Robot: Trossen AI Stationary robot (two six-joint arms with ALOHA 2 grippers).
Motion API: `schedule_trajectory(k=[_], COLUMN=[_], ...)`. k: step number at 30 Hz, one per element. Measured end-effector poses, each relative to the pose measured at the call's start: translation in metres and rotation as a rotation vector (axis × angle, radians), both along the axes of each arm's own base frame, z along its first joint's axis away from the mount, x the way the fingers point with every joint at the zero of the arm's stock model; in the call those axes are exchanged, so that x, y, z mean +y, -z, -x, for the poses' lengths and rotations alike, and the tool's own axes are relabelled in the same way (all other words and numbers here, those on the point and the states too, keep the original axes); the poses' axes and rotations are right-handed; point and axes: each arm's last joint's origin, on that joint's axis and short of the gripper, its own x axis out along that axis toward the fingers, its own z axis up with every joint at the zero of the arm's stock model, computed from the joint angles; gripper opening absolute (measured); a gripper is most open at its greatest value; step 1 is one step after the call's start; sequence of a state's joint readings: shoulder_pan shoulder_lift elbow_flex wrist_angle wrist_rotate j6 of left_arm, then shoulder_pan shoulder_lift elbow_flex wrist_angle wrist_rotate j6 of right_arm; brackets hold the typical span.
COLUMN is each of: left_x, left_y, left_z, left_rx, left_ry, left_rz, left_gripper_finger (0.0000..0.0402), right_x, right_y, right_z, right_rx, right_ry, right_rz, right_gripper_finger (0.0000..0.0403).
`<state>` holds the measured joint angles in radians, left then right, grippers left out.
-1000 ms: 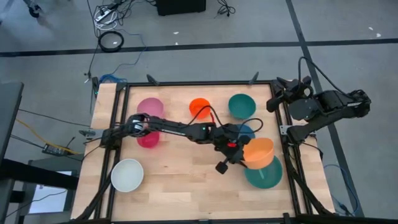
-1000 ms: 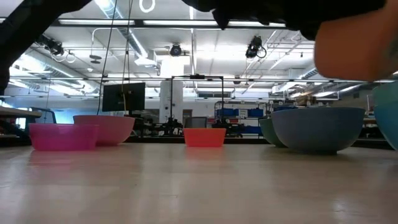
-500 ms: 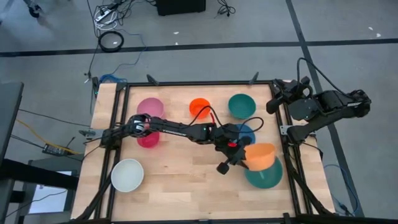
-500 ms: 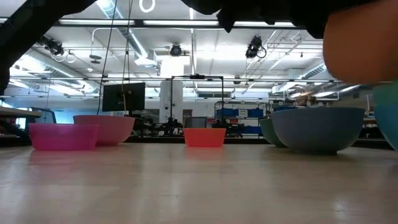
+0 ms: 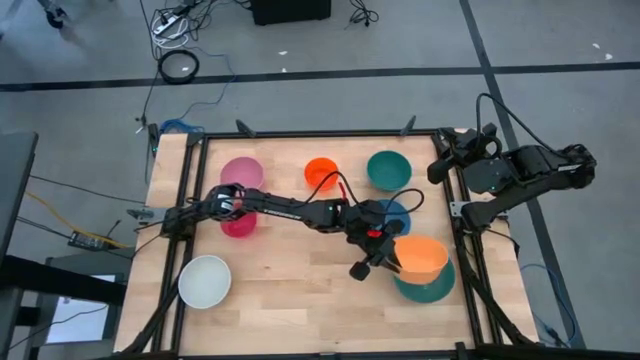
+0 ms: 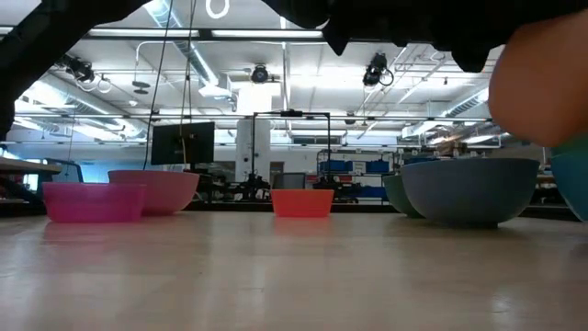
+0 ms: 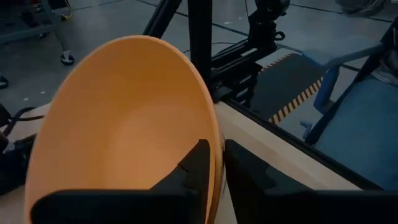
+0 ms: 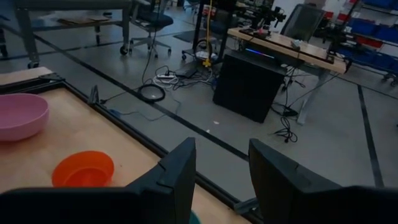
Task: Nest bowls inside each other
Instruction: Stack the yellow bowl into the green bowl, then stack the dark green bowl into the yellow bowl
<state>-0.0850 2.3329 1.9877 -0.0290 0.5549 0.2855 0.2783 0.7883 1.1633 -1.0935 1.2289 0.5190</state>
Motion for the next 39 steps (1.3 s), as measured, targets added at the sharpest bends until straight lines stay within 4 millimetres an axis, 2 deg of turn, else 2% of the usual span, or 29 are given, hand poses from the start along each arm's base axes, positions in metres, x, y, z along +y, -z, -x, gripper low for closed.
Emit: schedule_trajectory(k=[8, 16, 22, 25, 31, 35, 39], left_x=[0.0, -0.003, 0.001, 0.014, 0.056, 0.064, 0.066], left_y=[-0.003, -0.017, -0.018, -0.024, -0.054, -0.077, -0.106], left_z=[-0.001, -0.003, -0.002, 0.003, 0.04, 0.077, 0.119], left_rx=[-0.023, -0.076, -0.006, 0.074, 0.282, 0.43, 0.574], left_ry=[-0.003, 0.062, 0.121, 0.079, -0.136, -0.245, -0.316], left_rz=[0.018, 0.176, 0.261, 0.274, 0.093, -0.063, -0.146], left_gripper_finger=[0.0058, 0.0058, 0.0058, 0.0058, 0.0058, 0.0058, 0.0058], right_x=[0.0, 0.0, 0.0, 0.0, 0.002, 0.003, 0.001], right_y=[0.0, 0.0, 0.001, 0.002, 0.004, 0.006, 0.013], right_z=[0.0, 0.0, 0.0, 0.0, -0.002, -0.006, -0.009], right_rx=[0.001, 0.003, 0.009, 0.023, 0.06, 0.083, 0.121], right_ry=[-0.003, -0.01, -0.022, -0.035, -0.057, -0.057, -0.027], right_rz=[-0.002, -0.008, -0.018, -0.026, -0.039, -0.034, -0.072], right_gripper_finger=[0.0134, 0.0134, 0.0134, 0.0134, 0.0134, 0.0134, 0.0134])
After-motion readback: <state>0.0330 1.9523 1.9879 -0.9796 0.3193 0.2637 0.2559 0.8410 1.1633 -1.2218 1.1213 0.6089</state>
